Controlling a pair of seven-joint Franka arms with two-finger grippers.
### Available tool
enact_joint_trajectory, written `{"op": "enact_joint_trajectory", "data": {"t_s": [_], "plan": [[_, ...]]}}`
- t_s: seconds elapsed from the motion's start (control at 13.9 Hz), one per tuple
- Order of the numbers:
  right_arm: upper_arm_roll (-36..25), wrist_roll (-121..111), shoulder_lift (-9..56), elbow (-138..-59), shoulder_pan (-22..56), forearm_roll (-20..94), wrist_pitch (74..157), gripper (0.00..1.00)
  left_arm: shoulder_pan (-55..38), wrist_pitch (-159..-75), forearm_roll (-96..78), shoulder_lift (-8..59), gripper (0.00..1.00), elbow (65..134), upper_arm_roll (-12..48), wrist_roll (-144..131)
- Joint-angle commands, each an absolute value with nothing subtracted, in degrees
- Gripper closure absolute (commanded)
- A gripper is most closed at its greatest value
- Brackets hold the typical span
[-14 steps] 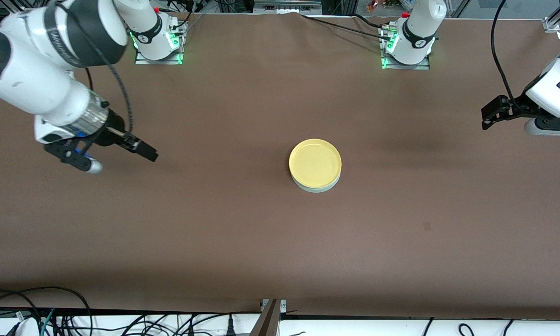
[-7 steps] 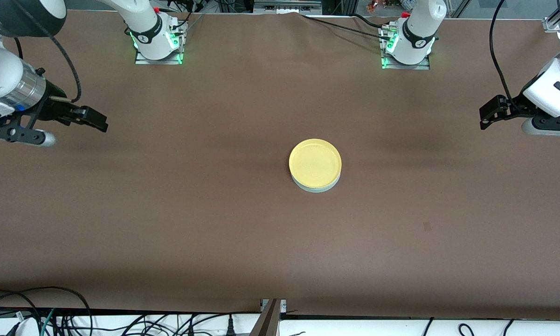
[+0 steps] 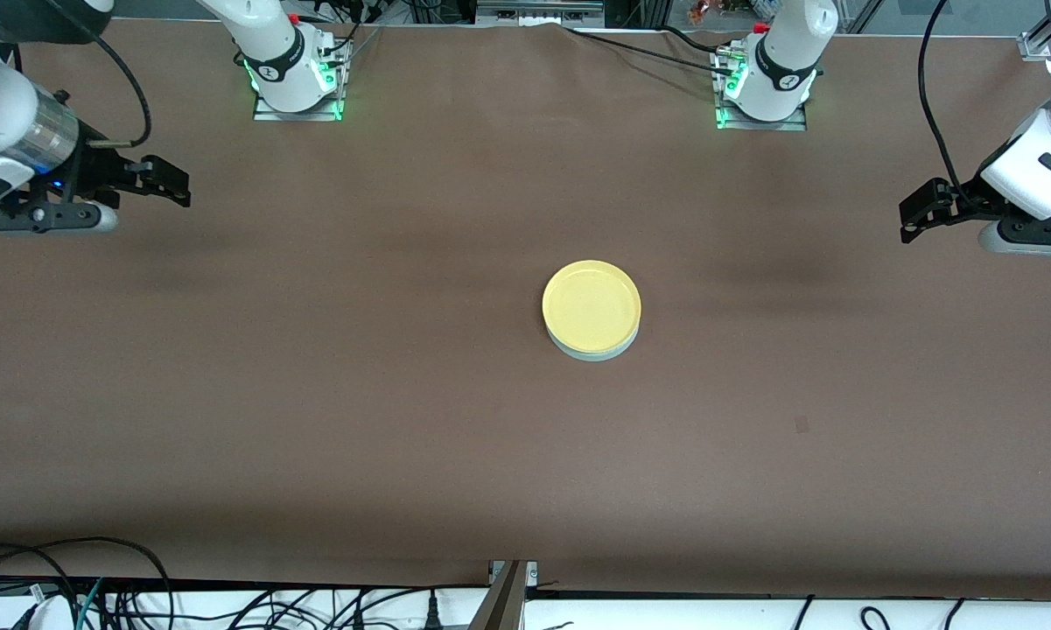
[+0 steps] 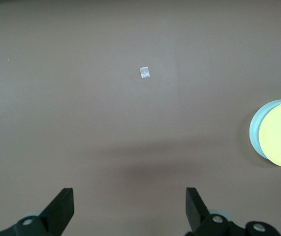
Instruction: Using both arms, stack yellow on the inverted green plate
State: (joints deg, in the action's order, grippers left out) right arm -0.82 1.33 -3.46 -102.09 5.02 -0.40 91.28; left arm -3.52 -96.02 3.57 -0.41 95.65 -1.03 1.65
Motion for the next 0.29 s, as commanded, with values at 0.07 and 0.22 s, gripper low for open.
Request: {"op": "enact_joint_trajectory", "data": {"t_s": [0.07,0.22], "plan": [[0.00,0.17,-4.75,-103.27,4.39,-1.32,91.23,0.00,-3.34,-96.42,2.73,-1.23,0.00,96.42,-0.88,2.29],[0.09,0.70,-4.66,-103.18,4.39,-0.53,91.58,0.00,-3.34,-96.42,2.73,-1.23,0.00,96.33,-0.88,2.29]]}}
